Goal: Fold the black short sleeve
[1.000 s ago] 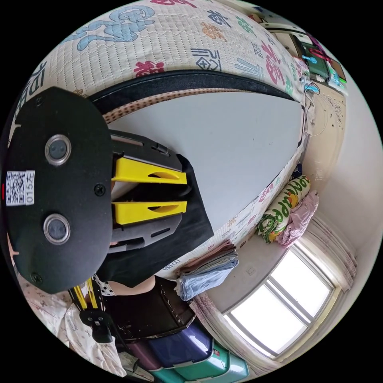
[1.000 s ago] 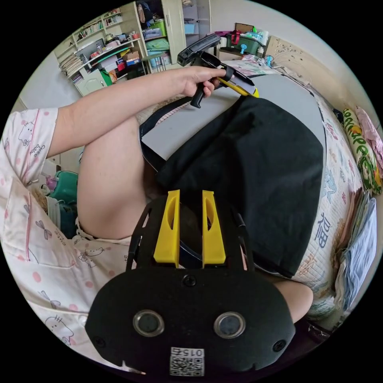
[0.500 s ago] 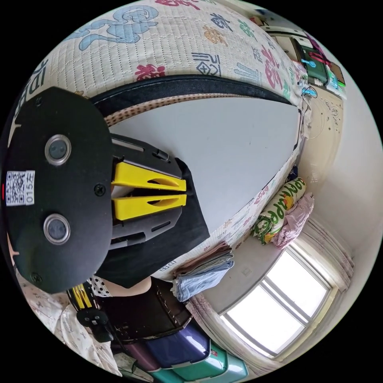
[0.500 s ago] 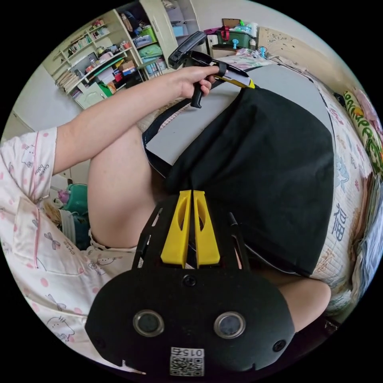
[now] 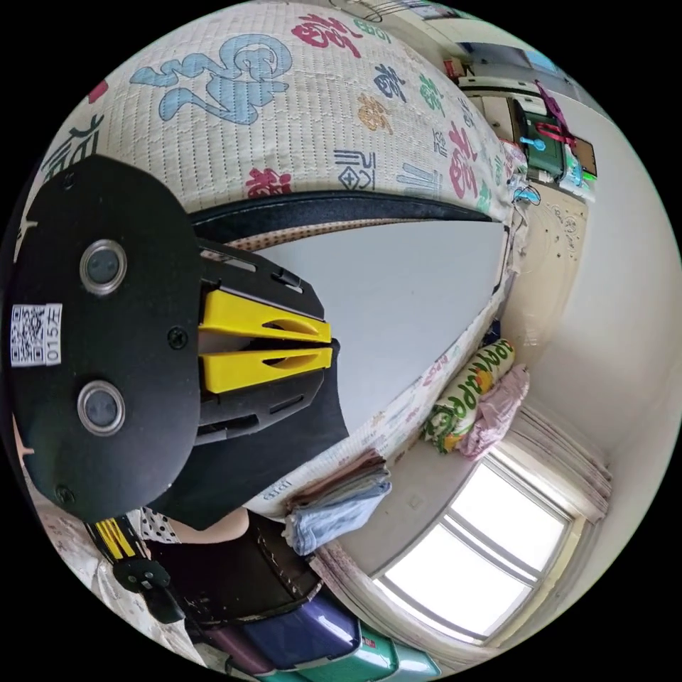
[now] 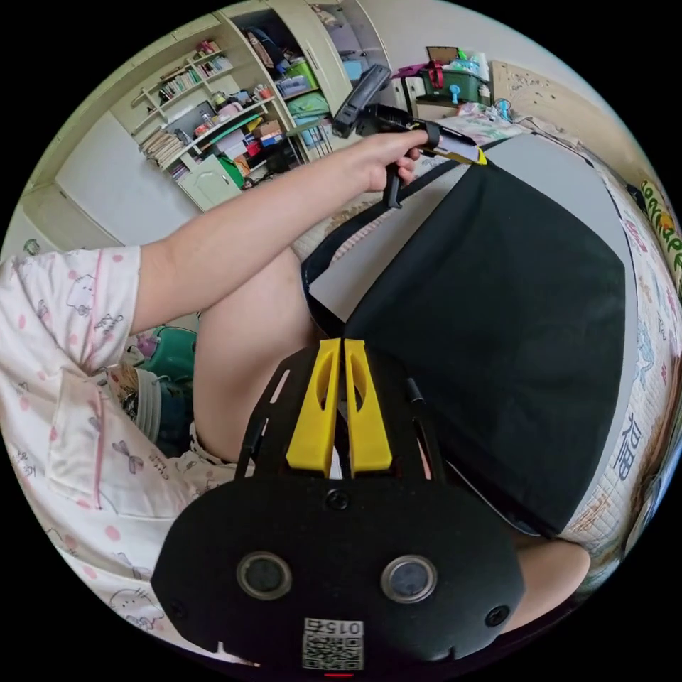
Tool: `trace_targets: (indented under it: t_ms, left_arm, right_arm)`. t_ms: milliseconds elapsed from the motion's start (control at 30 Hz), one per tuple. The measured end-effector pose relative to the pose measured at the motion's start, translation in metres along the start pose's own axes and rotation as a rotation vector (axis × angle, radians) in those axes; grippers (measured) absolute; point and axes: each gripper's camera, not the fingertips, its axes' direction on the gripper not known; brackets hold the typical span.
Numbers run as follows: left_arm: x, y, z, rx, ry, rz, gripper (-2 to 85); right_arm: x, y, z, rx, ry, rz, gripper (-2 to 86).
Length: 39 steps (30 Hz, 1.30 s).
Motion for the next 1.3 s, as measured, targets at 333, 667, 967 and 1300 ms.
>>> trace_targets:
  t_ms: [333,667,967,1300]
  left_arm:
    - [0.046,-0.024,-0.019,-0.110,-0.133,0.109,0.9]
    - [0.072,-0.029,-0.112,-0.035,-0.201,0.056,8.5]
    - [0.214,0.059,-0.229,-0.032,-0.135,0.337,9.4]
    - [0.210,0.198,-0.289,-0.074,-0.025,-0.042,9.4]
  right_arm:
    - [-0.037,-0.009,-0.018,-0.105,-0.105,-0.166,-0.4]
    - [-0.014,0.002,-0.118,0.089,0.019,0.003,0.2]
    - [0.029,0.057,-0.215,0.271,0.135,0.316,1.9]
    - [0.016,0.039,-0.244,0.258,0.169,0.429,8.4]
